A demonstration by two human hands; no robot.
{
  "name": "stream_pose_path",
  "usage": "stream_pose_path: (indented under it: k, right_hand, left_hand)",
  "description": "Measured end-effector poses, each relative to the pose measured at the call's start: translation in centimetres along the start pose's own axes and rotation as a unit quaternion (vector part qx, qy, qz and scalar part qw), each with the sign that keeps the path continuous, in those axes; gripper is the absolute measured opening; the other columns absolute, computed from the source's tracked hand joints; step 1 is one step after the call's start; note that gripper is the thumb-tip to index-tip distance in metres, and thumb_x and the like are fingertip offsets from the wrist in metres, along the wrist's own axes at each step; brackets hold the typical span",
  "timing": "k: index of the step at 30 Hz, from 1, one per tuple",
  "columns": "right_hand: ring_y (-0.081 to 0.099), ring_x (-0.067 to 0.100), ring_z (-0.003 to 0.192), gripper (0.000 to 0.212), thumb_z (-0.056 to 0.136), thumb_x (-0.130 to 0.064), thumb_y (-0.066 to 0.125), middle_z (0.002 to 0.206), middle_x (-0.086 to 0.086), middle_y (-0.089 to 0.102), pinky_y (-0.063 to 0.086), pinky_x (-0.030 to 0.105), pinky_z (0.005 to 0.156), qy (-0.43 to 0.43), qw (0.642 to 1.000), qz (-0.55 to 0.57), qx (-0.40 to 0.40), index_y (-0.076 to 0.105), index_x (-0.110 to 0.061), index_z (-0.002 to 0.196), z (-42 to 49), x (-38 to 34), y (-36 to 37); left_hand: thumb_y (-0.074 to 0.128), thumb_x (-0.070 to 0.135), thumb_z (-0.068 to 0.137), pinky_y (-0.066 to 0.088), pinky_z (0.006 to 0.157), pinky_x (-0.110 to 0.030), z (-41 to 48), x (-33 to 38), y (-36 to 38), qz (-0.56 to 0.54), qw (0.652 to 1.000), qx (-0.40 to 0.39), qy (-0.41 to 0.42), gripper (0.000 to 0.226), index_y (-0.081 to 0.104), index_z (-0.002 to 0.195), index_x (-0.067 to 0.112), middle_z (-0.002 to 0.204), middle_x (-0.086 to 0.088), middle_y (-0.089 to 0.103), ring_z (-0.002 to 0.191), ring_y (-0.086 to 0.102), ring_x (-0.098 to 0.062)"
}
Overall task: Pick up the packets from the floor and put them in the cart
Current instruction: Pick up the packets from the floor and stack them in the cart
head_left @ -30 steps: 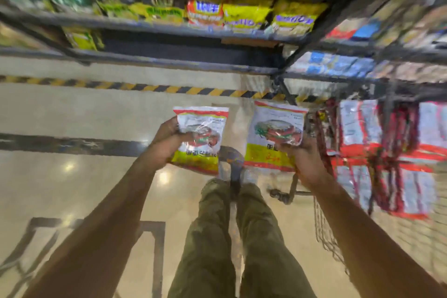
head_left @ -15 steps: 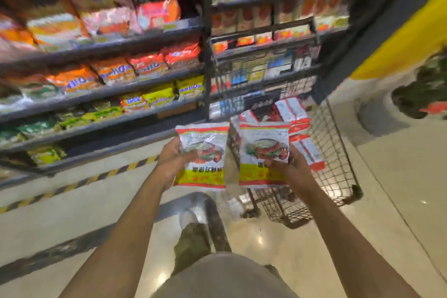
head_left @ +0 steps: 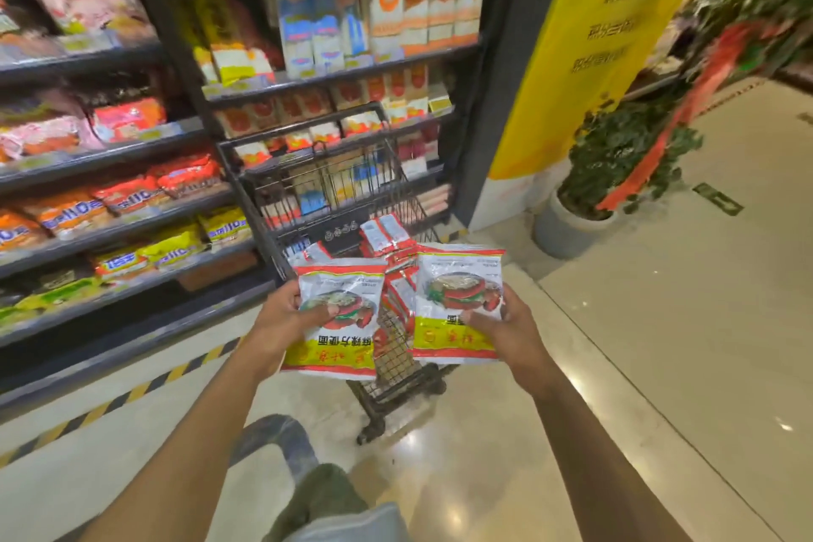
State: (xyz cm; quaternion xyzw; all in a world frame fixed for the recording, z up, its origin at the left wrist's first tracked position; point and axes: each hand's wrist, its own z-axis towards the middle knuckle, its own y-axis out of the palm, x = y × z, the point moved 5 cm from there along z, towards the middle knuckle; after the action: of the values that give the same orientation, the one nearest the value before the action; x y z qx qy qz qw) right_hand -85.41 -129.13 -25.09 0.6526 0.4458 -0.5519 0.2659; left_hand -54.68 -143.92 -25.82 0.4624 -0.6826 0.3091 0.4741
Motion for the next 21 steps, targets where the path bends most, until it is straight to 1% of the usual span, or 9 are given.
stream_pose_path:
  k: [2,5,7,10,13,16,18,19,21]
  right_hand:
    - [0.076,0.029,0.106,0.059,0.069,-0.024,0.088,0.117,0.002,0.078,0.059,0.057,0.096,0.002,1.000,0.006,0.005,0.069,-0.025,0.125,0.3,0.1,-1.7]
    - [0.075,0.028,0.107,0.059,0.068,-0.031,0.088,0.118,0.002,0.077,0.059,0.058,0.095,-0.002,1.000,-0.005,0.000,0.069,-0.030,0.124,1.5,0.2,-3.0]
    - [0.076,0.025,0.106,0.056,0.072,-0.027,0.087,0.118,-0.001,0.078,0.060,0.056,0.095,0.001,1.000,-0.020,-0.012,0.068,-0.030,0.125,2.7,0.2,-3.3]
    - [0.077,0.021,0.103,0.050,0.082,-0.016,0.085,0.117,-0.004,0.078,0.060,0.055,0.095,0.013,0.998,-0.043,-0.035,0.066,-0.028,0.127,5.5,0.8,-3.7]
    - [0.076,0.021,0.105,0.055,0.077,-0.026,0.084,0.120,-0.004,0.077,0.062,0.053,0.092,0.027,0.995,-0.067,-0.062,0.064,-0.028,0.129,9.2,1.8,-3.4]
    - [0.077,0.023,0.105,0.058,0.075,-0.030,0.081,0.122,0.000,0.076,0.064,0.054,0.087,0.056,0.991,-0.076,-0.093,0.062,-0.026,0.130,13.5,3.2,-2.2]
    - [0.076,0.027,0.107,0.057,0.077,-0.029,0.082,0.123,0.002,0.076,0.063,0.056,0.089,0.079,0.987,-0.084,-0.112,0.062,-0.026,0.130,16.4,4.4,-1.0]
    - [0.076,0.028,0.107,0.057,0.078,-0.029,0.082,0.123,0.002,0.076,0.063,0.057,0.090,0.093,0.985,-0.088,-0.120,0.062,-0.026,0.130,18.0,5.0,-0.4]
    - [0.077,0.027,0.103,0.055,0.079,-0.025,0.085,0.121,0.003,0.076,0.064,0.052,0.087,0.117,0.980,-0.096,-0.129,0.062,-0.024,0.130,21.1,6.6,0.9]
  left_hand:
    - [0.088,0.007,0.078,0.057,0.097,-0.059,-0.3,-0.2,1.2,0.000,1.000,0.015,0.001,0.046,0.069,0.120,0.014,0.113,-0.008,0.080,0.102,0.077,-0.034]
    - [0.087,0.006,0.079,0.057,0.095,-0.063,-0.1,-1.2,1.9,-0.024,0.998,0.051,-0.011,0.045,0.070,0.120,0.015,0.112,-0.010,0.080,0.101,0.077,-0.038]
    - [0.087,0.008,0.080,0.059,0.090,-0.063,0.6,-2.0,2.0,-0.037,0.996,0.075,-0.027,0.045,0.069,0.121,0.018,0.110,-0.009,0.080,0.096,0.078,-0.037]
    - [0.087,0.011,0.082,0.063,0.084,-0.059,2.7,-2.9,2.0,-0.052,0.990,0.121,-0.043,0.041,0.069,0.117,0.022,0.106,-0.007,0.081,0.089,0.079,-0.034]
    - [0.087,0.013,0.083,0.063,0.083,-0.058,5.8,-4.1,2.1,-0.068,0.985,0.150,-0.051,0.040,0.070,0.118,0.021,0.106,-0.006,0.081,0.088,0.080,-0.033]
    - [0.083,0.007,0.085,0.064,0.082,-0.051,9.5,-6.0,2.3,-0.083,0.979,0.175,-0.058,0.035,0.071,0.116,0.020,0.105,-0.005,0.081,0.089,0.080,-0.031]
    - [0.081,0.003,0.086,0.063,0.084,-0.050,11.9,-7.5,2.4,-0.086,0.976,0.186,-0.079,0.035,0.072,0.116,0.019,0.107,-0.005,0.081,0.092,0.079,-0.031]
    - [0.082,0.003,0.086,0.064,0.083,-0.049,13.0,-8.4,2.4,-0.087,0.972,0.193,-0.100,0.035,0.072,0.115,0.019,0.106,-0.004,0.081,0.091,0.079,-0.030]
    - [0.083,0.003,0.084,0.064,0.075,-0.040,15.3,-10.7,2.4,-0.083,0.963,0.216,-0.136,0.036,0.071,0.114,0.019,0.102,0.000,0.081,0.088,0.079,-0.024]
